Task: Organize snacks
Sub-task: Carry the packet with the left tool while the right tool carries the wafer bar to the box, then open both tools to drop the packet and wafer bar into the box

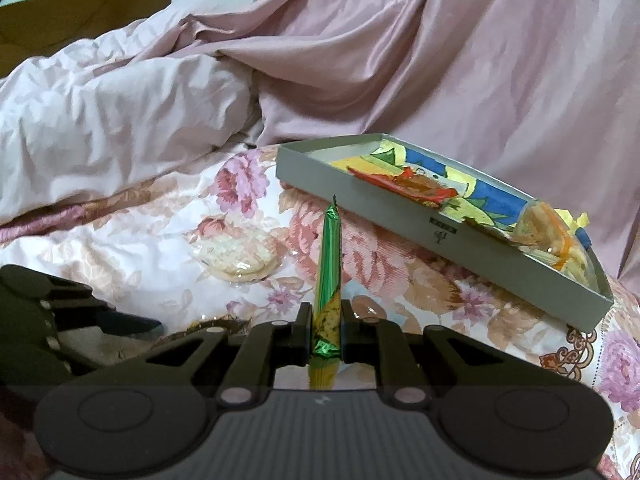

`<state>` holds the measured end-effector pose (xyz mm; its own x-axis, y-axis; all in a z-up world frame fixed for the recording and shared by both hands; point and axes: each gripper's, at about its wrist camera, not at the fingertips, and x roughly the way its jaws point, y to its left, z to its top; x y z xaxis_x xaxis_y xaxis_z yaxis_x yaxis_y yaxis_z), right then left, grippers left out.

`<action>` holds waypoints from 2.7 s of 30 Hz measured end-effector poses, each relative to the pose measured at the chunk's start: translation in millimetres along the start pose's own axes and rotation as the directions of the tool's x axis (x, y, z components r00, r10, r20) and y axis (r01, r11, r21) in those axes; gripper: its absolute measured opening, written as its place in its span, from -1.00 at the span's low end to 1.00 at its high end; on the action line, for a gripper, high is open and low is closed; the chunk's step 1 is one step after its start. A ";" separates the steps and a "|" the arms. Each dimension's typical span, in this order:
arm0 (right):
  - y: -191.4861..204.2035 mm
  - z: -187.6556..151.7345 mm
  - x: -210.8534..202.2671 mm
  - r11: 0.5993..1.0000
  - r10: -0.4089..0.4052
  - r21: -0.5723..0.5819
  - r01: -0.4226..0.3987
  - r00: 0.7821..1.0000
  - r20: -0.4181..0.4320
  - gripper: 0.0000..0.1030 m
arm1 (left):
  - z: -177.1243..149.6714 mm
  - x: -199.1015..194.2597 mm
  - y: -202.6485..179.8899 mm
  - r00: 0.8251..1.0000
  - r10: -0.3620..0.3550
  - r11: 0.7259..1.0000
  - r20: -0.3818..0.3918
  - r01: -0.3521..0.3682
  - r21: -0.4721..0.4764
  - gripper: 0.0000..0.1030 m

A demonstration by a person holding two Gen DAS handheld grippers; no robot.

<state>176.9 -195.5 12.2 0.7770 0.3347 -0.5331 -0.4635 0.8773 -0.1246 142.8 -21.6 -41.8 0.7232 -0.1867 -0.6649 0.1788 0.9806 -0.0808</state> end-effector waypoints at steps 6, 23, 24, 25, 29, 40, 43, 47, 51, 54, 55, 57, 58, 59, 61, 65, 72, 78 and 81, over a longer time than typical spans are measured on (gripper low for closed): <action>-7.5 5.2 -7.6 1.000 0.004 0.028 -0.005 1.000 0.024 -0.73 | 2.7 3.2 -7.8 0.999 0.048 0.998 -0.021 -0.047 0.036 -0.04; -29.2 16.6 -35.1 0.997 -0.026 0.070 0.018 0.993 0.116 -0.73 | 5.4 -30.2 -25.2 0.987 0.132 0.989 0.091 -0.125 -0.073 -0.05; -31.1 17.4 -37.3 0.997 -0.035 0.072 0.026 0.991 0.127 -0.73 | 7.9 -33.3 -25.4 0.985 0.137 0.988 0.103 -0.128 -0.087 -0.05; -33.7 18.3 -39.6 0.997 -0.039 0.078 0.029 0.990 0.133 -0.73 | 11.3 -36.4 -25.7 0.983 0.141 0.986 0.117 -0.129 -0.104 -0.05; -45.0 23.1 -48.4 0.994 -0.057 0.102 0.040 0.984 0.167 -0.73 | 31.5 -46.5 -30.2 0.970 0.156 0.981 0.186 -0.130 -0.144 -0.05; -78.8 35.3 -49.8 0.986 -0.145 0.113 0.120 0.958 0.246 -0.73 | 106.7 -40.9 -61.7 0.933 0.158 0.987 0.323 -0.143 -0.070 -0.05; -88.0 39.8 -42.4 0.982 -0.167 0.130 0.137 0.950 0.264 -0.73 | 126.4 -30.3 -66.8 0.931 0.149 0.988 0.332 -0.125 -0.095 -0.05; -99.4 40.5 -30.6 0.977 -0.189 0.148 0.153 0.941 0.281 -0.73 | 152.0 -14.5 -72.2 0.930 0.136 0.987 0.341 -0.098 -0.125 -0.05; -111.1 39.4 -18.2 0.973 -0.200 0.168 0.157 0.939 0.278 -0.73 | 174.6 3.3 -77.6 0.931 0.124 0.988 0.344 -0.083 -0.133 -0.05; -117.1 39.7 -9.7 0.972 -0.209 0.168 0.167 0.937 0.279 -0.73 | 187.9 18.6 -78.3 0.934 0.118 0.987 0.338 -0.073 -0.141 -0.04; -119.4 40.2 -6.4 0.971 -0.210 0.169 0.168 0.937 0.279 -0.73 | 191.0 22.8 -79.4 0.935 0.117 0.987 0.335 -0.072 -0.143 -0.04; -124.2 40.2 -0.6 0.970 -0.213 0.173 0.169 0.937 0.278 -0.73 | 196.0 31.7 -81.4 0.937 0.118 0.987 0.330 -0.074 -0.143 -0.04; -126.7 40.2 3.1 0.970 -0.213 0.175 0.169 0.938 0.274 -0.73 | 197.4 35.3 -82.6 0.937 0.120 0.987 0.329 -0.077 -0.142 -0.04; -128.5 40.0 5.8 0.969 -0.213 0.178 0.169 0.939 0.269 -0.73 | 198.4 39.0 -83.5 0.937 0.119 0.987 0.327 -0.077 -0.140 -0.04; -132.8 38.9 12.2 0.968 -0.212 0.187 0.167 0.943 0.258 -0.73 | 198.4 44.8 -83.8 0.941 0.117 0.987 0.318 -0.075 -0.141 -0.04; -139.6 36.3 20.7 0.967 -0.202 0.202 0.154 0.949 0.242 -0.73 | 200.4 58.2 -84.9 0.946 0.119 0.987 0.302 -0.079 -0.142 -0.04; -146.4 35.7 25.6 0.966 -0.186 0.222 0.133 0.954 0.236 -0.73 | 202.4 72.2 -87.3 0.950 0.117 0.987 0.289 -0.079 -0.140 -0.04; -150.7 36.0 29.9 0.966 -0.174 0.231 0.119 0.957 0.232 -0.73 | 202.6 81.0 -87.6 0.956 0.116 0.986 0.270 -0.079 -0.144 -0.04; -153.6 36.0 32.6 0.965 -0.167 0.236 0.114 0.961 0.222 -0.68 | 202.6 86.1 -85.2 0.962 0.113 0.983 0.250 -0.072 -0.168 -0.02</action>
<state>288.7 -307.0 44.0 0.9185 0.2510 -0.3054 -0.2584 0.9659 0.0165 325.0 -133.4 58.2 0.8824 -0.0839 -0.4629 0.0120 0.9877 -0.1562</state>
